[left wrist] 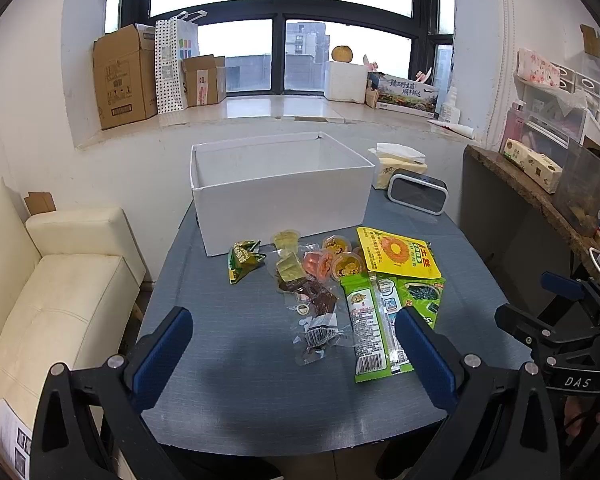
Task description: Organize snacks
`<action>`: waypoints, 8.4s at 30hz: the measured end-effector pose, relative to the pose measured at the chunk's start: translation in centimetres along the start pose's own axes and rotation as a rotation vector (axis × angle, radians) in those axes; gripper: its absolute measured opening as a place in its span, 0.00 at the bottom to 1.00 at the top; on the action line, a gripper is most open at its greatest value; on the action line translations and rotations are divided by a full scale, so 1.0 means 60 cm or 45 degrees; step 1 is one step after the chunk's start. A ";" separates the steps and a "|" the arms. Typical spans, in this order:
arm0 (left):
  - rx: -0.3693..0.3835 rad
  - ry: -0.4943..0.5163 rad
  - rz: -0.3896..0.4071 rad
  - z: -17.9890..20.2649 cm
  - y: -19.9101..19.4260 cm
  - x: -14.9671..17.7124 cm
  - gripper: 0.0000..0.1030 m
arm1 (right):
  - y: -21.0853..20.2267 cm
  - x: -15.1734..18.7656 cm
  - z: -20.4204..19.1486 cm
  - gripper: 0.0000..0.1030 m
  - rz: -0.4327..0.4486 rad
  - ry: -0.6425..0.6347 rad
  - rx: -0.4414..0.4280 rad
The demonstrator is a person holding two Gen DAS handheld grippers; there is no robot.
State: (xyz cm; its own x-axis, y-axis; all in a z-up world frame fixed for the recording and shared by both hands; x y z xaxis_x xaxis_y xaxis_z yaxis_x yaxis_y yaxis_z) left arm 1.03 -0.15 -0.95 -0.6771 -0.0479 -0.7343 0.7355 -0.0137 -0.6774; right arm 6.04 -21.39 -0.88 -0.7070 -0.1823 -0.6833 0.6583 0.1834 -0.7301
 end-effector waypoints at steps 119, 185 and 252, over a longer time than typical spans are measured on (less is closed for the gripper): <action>0.205 0.049 -0.228 0.044 0.150 0.026 1.00 | 0.142 -0.118 0.057 0.02 0.033 -0.162 -0.207; -0.024 -0.122 -0.118 -0.190 0.417 -0.346 1.00 | 0.331 -0.443 -0.078 1.00 0.097 -0.008 -0.247; 0.117 0.053 -0.373 0.025 0.329 0.000 1.00 | 0.178 0.023 0.046 0.17 -0.141 0.402 -0.153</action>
State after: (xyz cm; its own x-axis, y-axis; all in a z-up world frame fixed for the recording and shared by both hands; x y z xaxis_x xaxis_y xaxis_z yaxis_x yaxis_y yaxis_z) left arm 15.60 -1.93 -14.24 -0.8596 0.0123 -0.5108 0.5065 -0.1115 -0.8550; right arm 12.81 -22.33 -9.67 -0.8298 0.0969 -0.5496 0.5513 0.2952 -0.7803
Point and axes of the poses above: each gripper's, at about its wrist camera, not at the fingertips, and y roughly the way its jaws point, z to its right, x to its underside, the point moved 1 cm from there along y, roughly the way its jaws point, and after that the axes turned 3 degrees about -z, right-handed, at the moved point
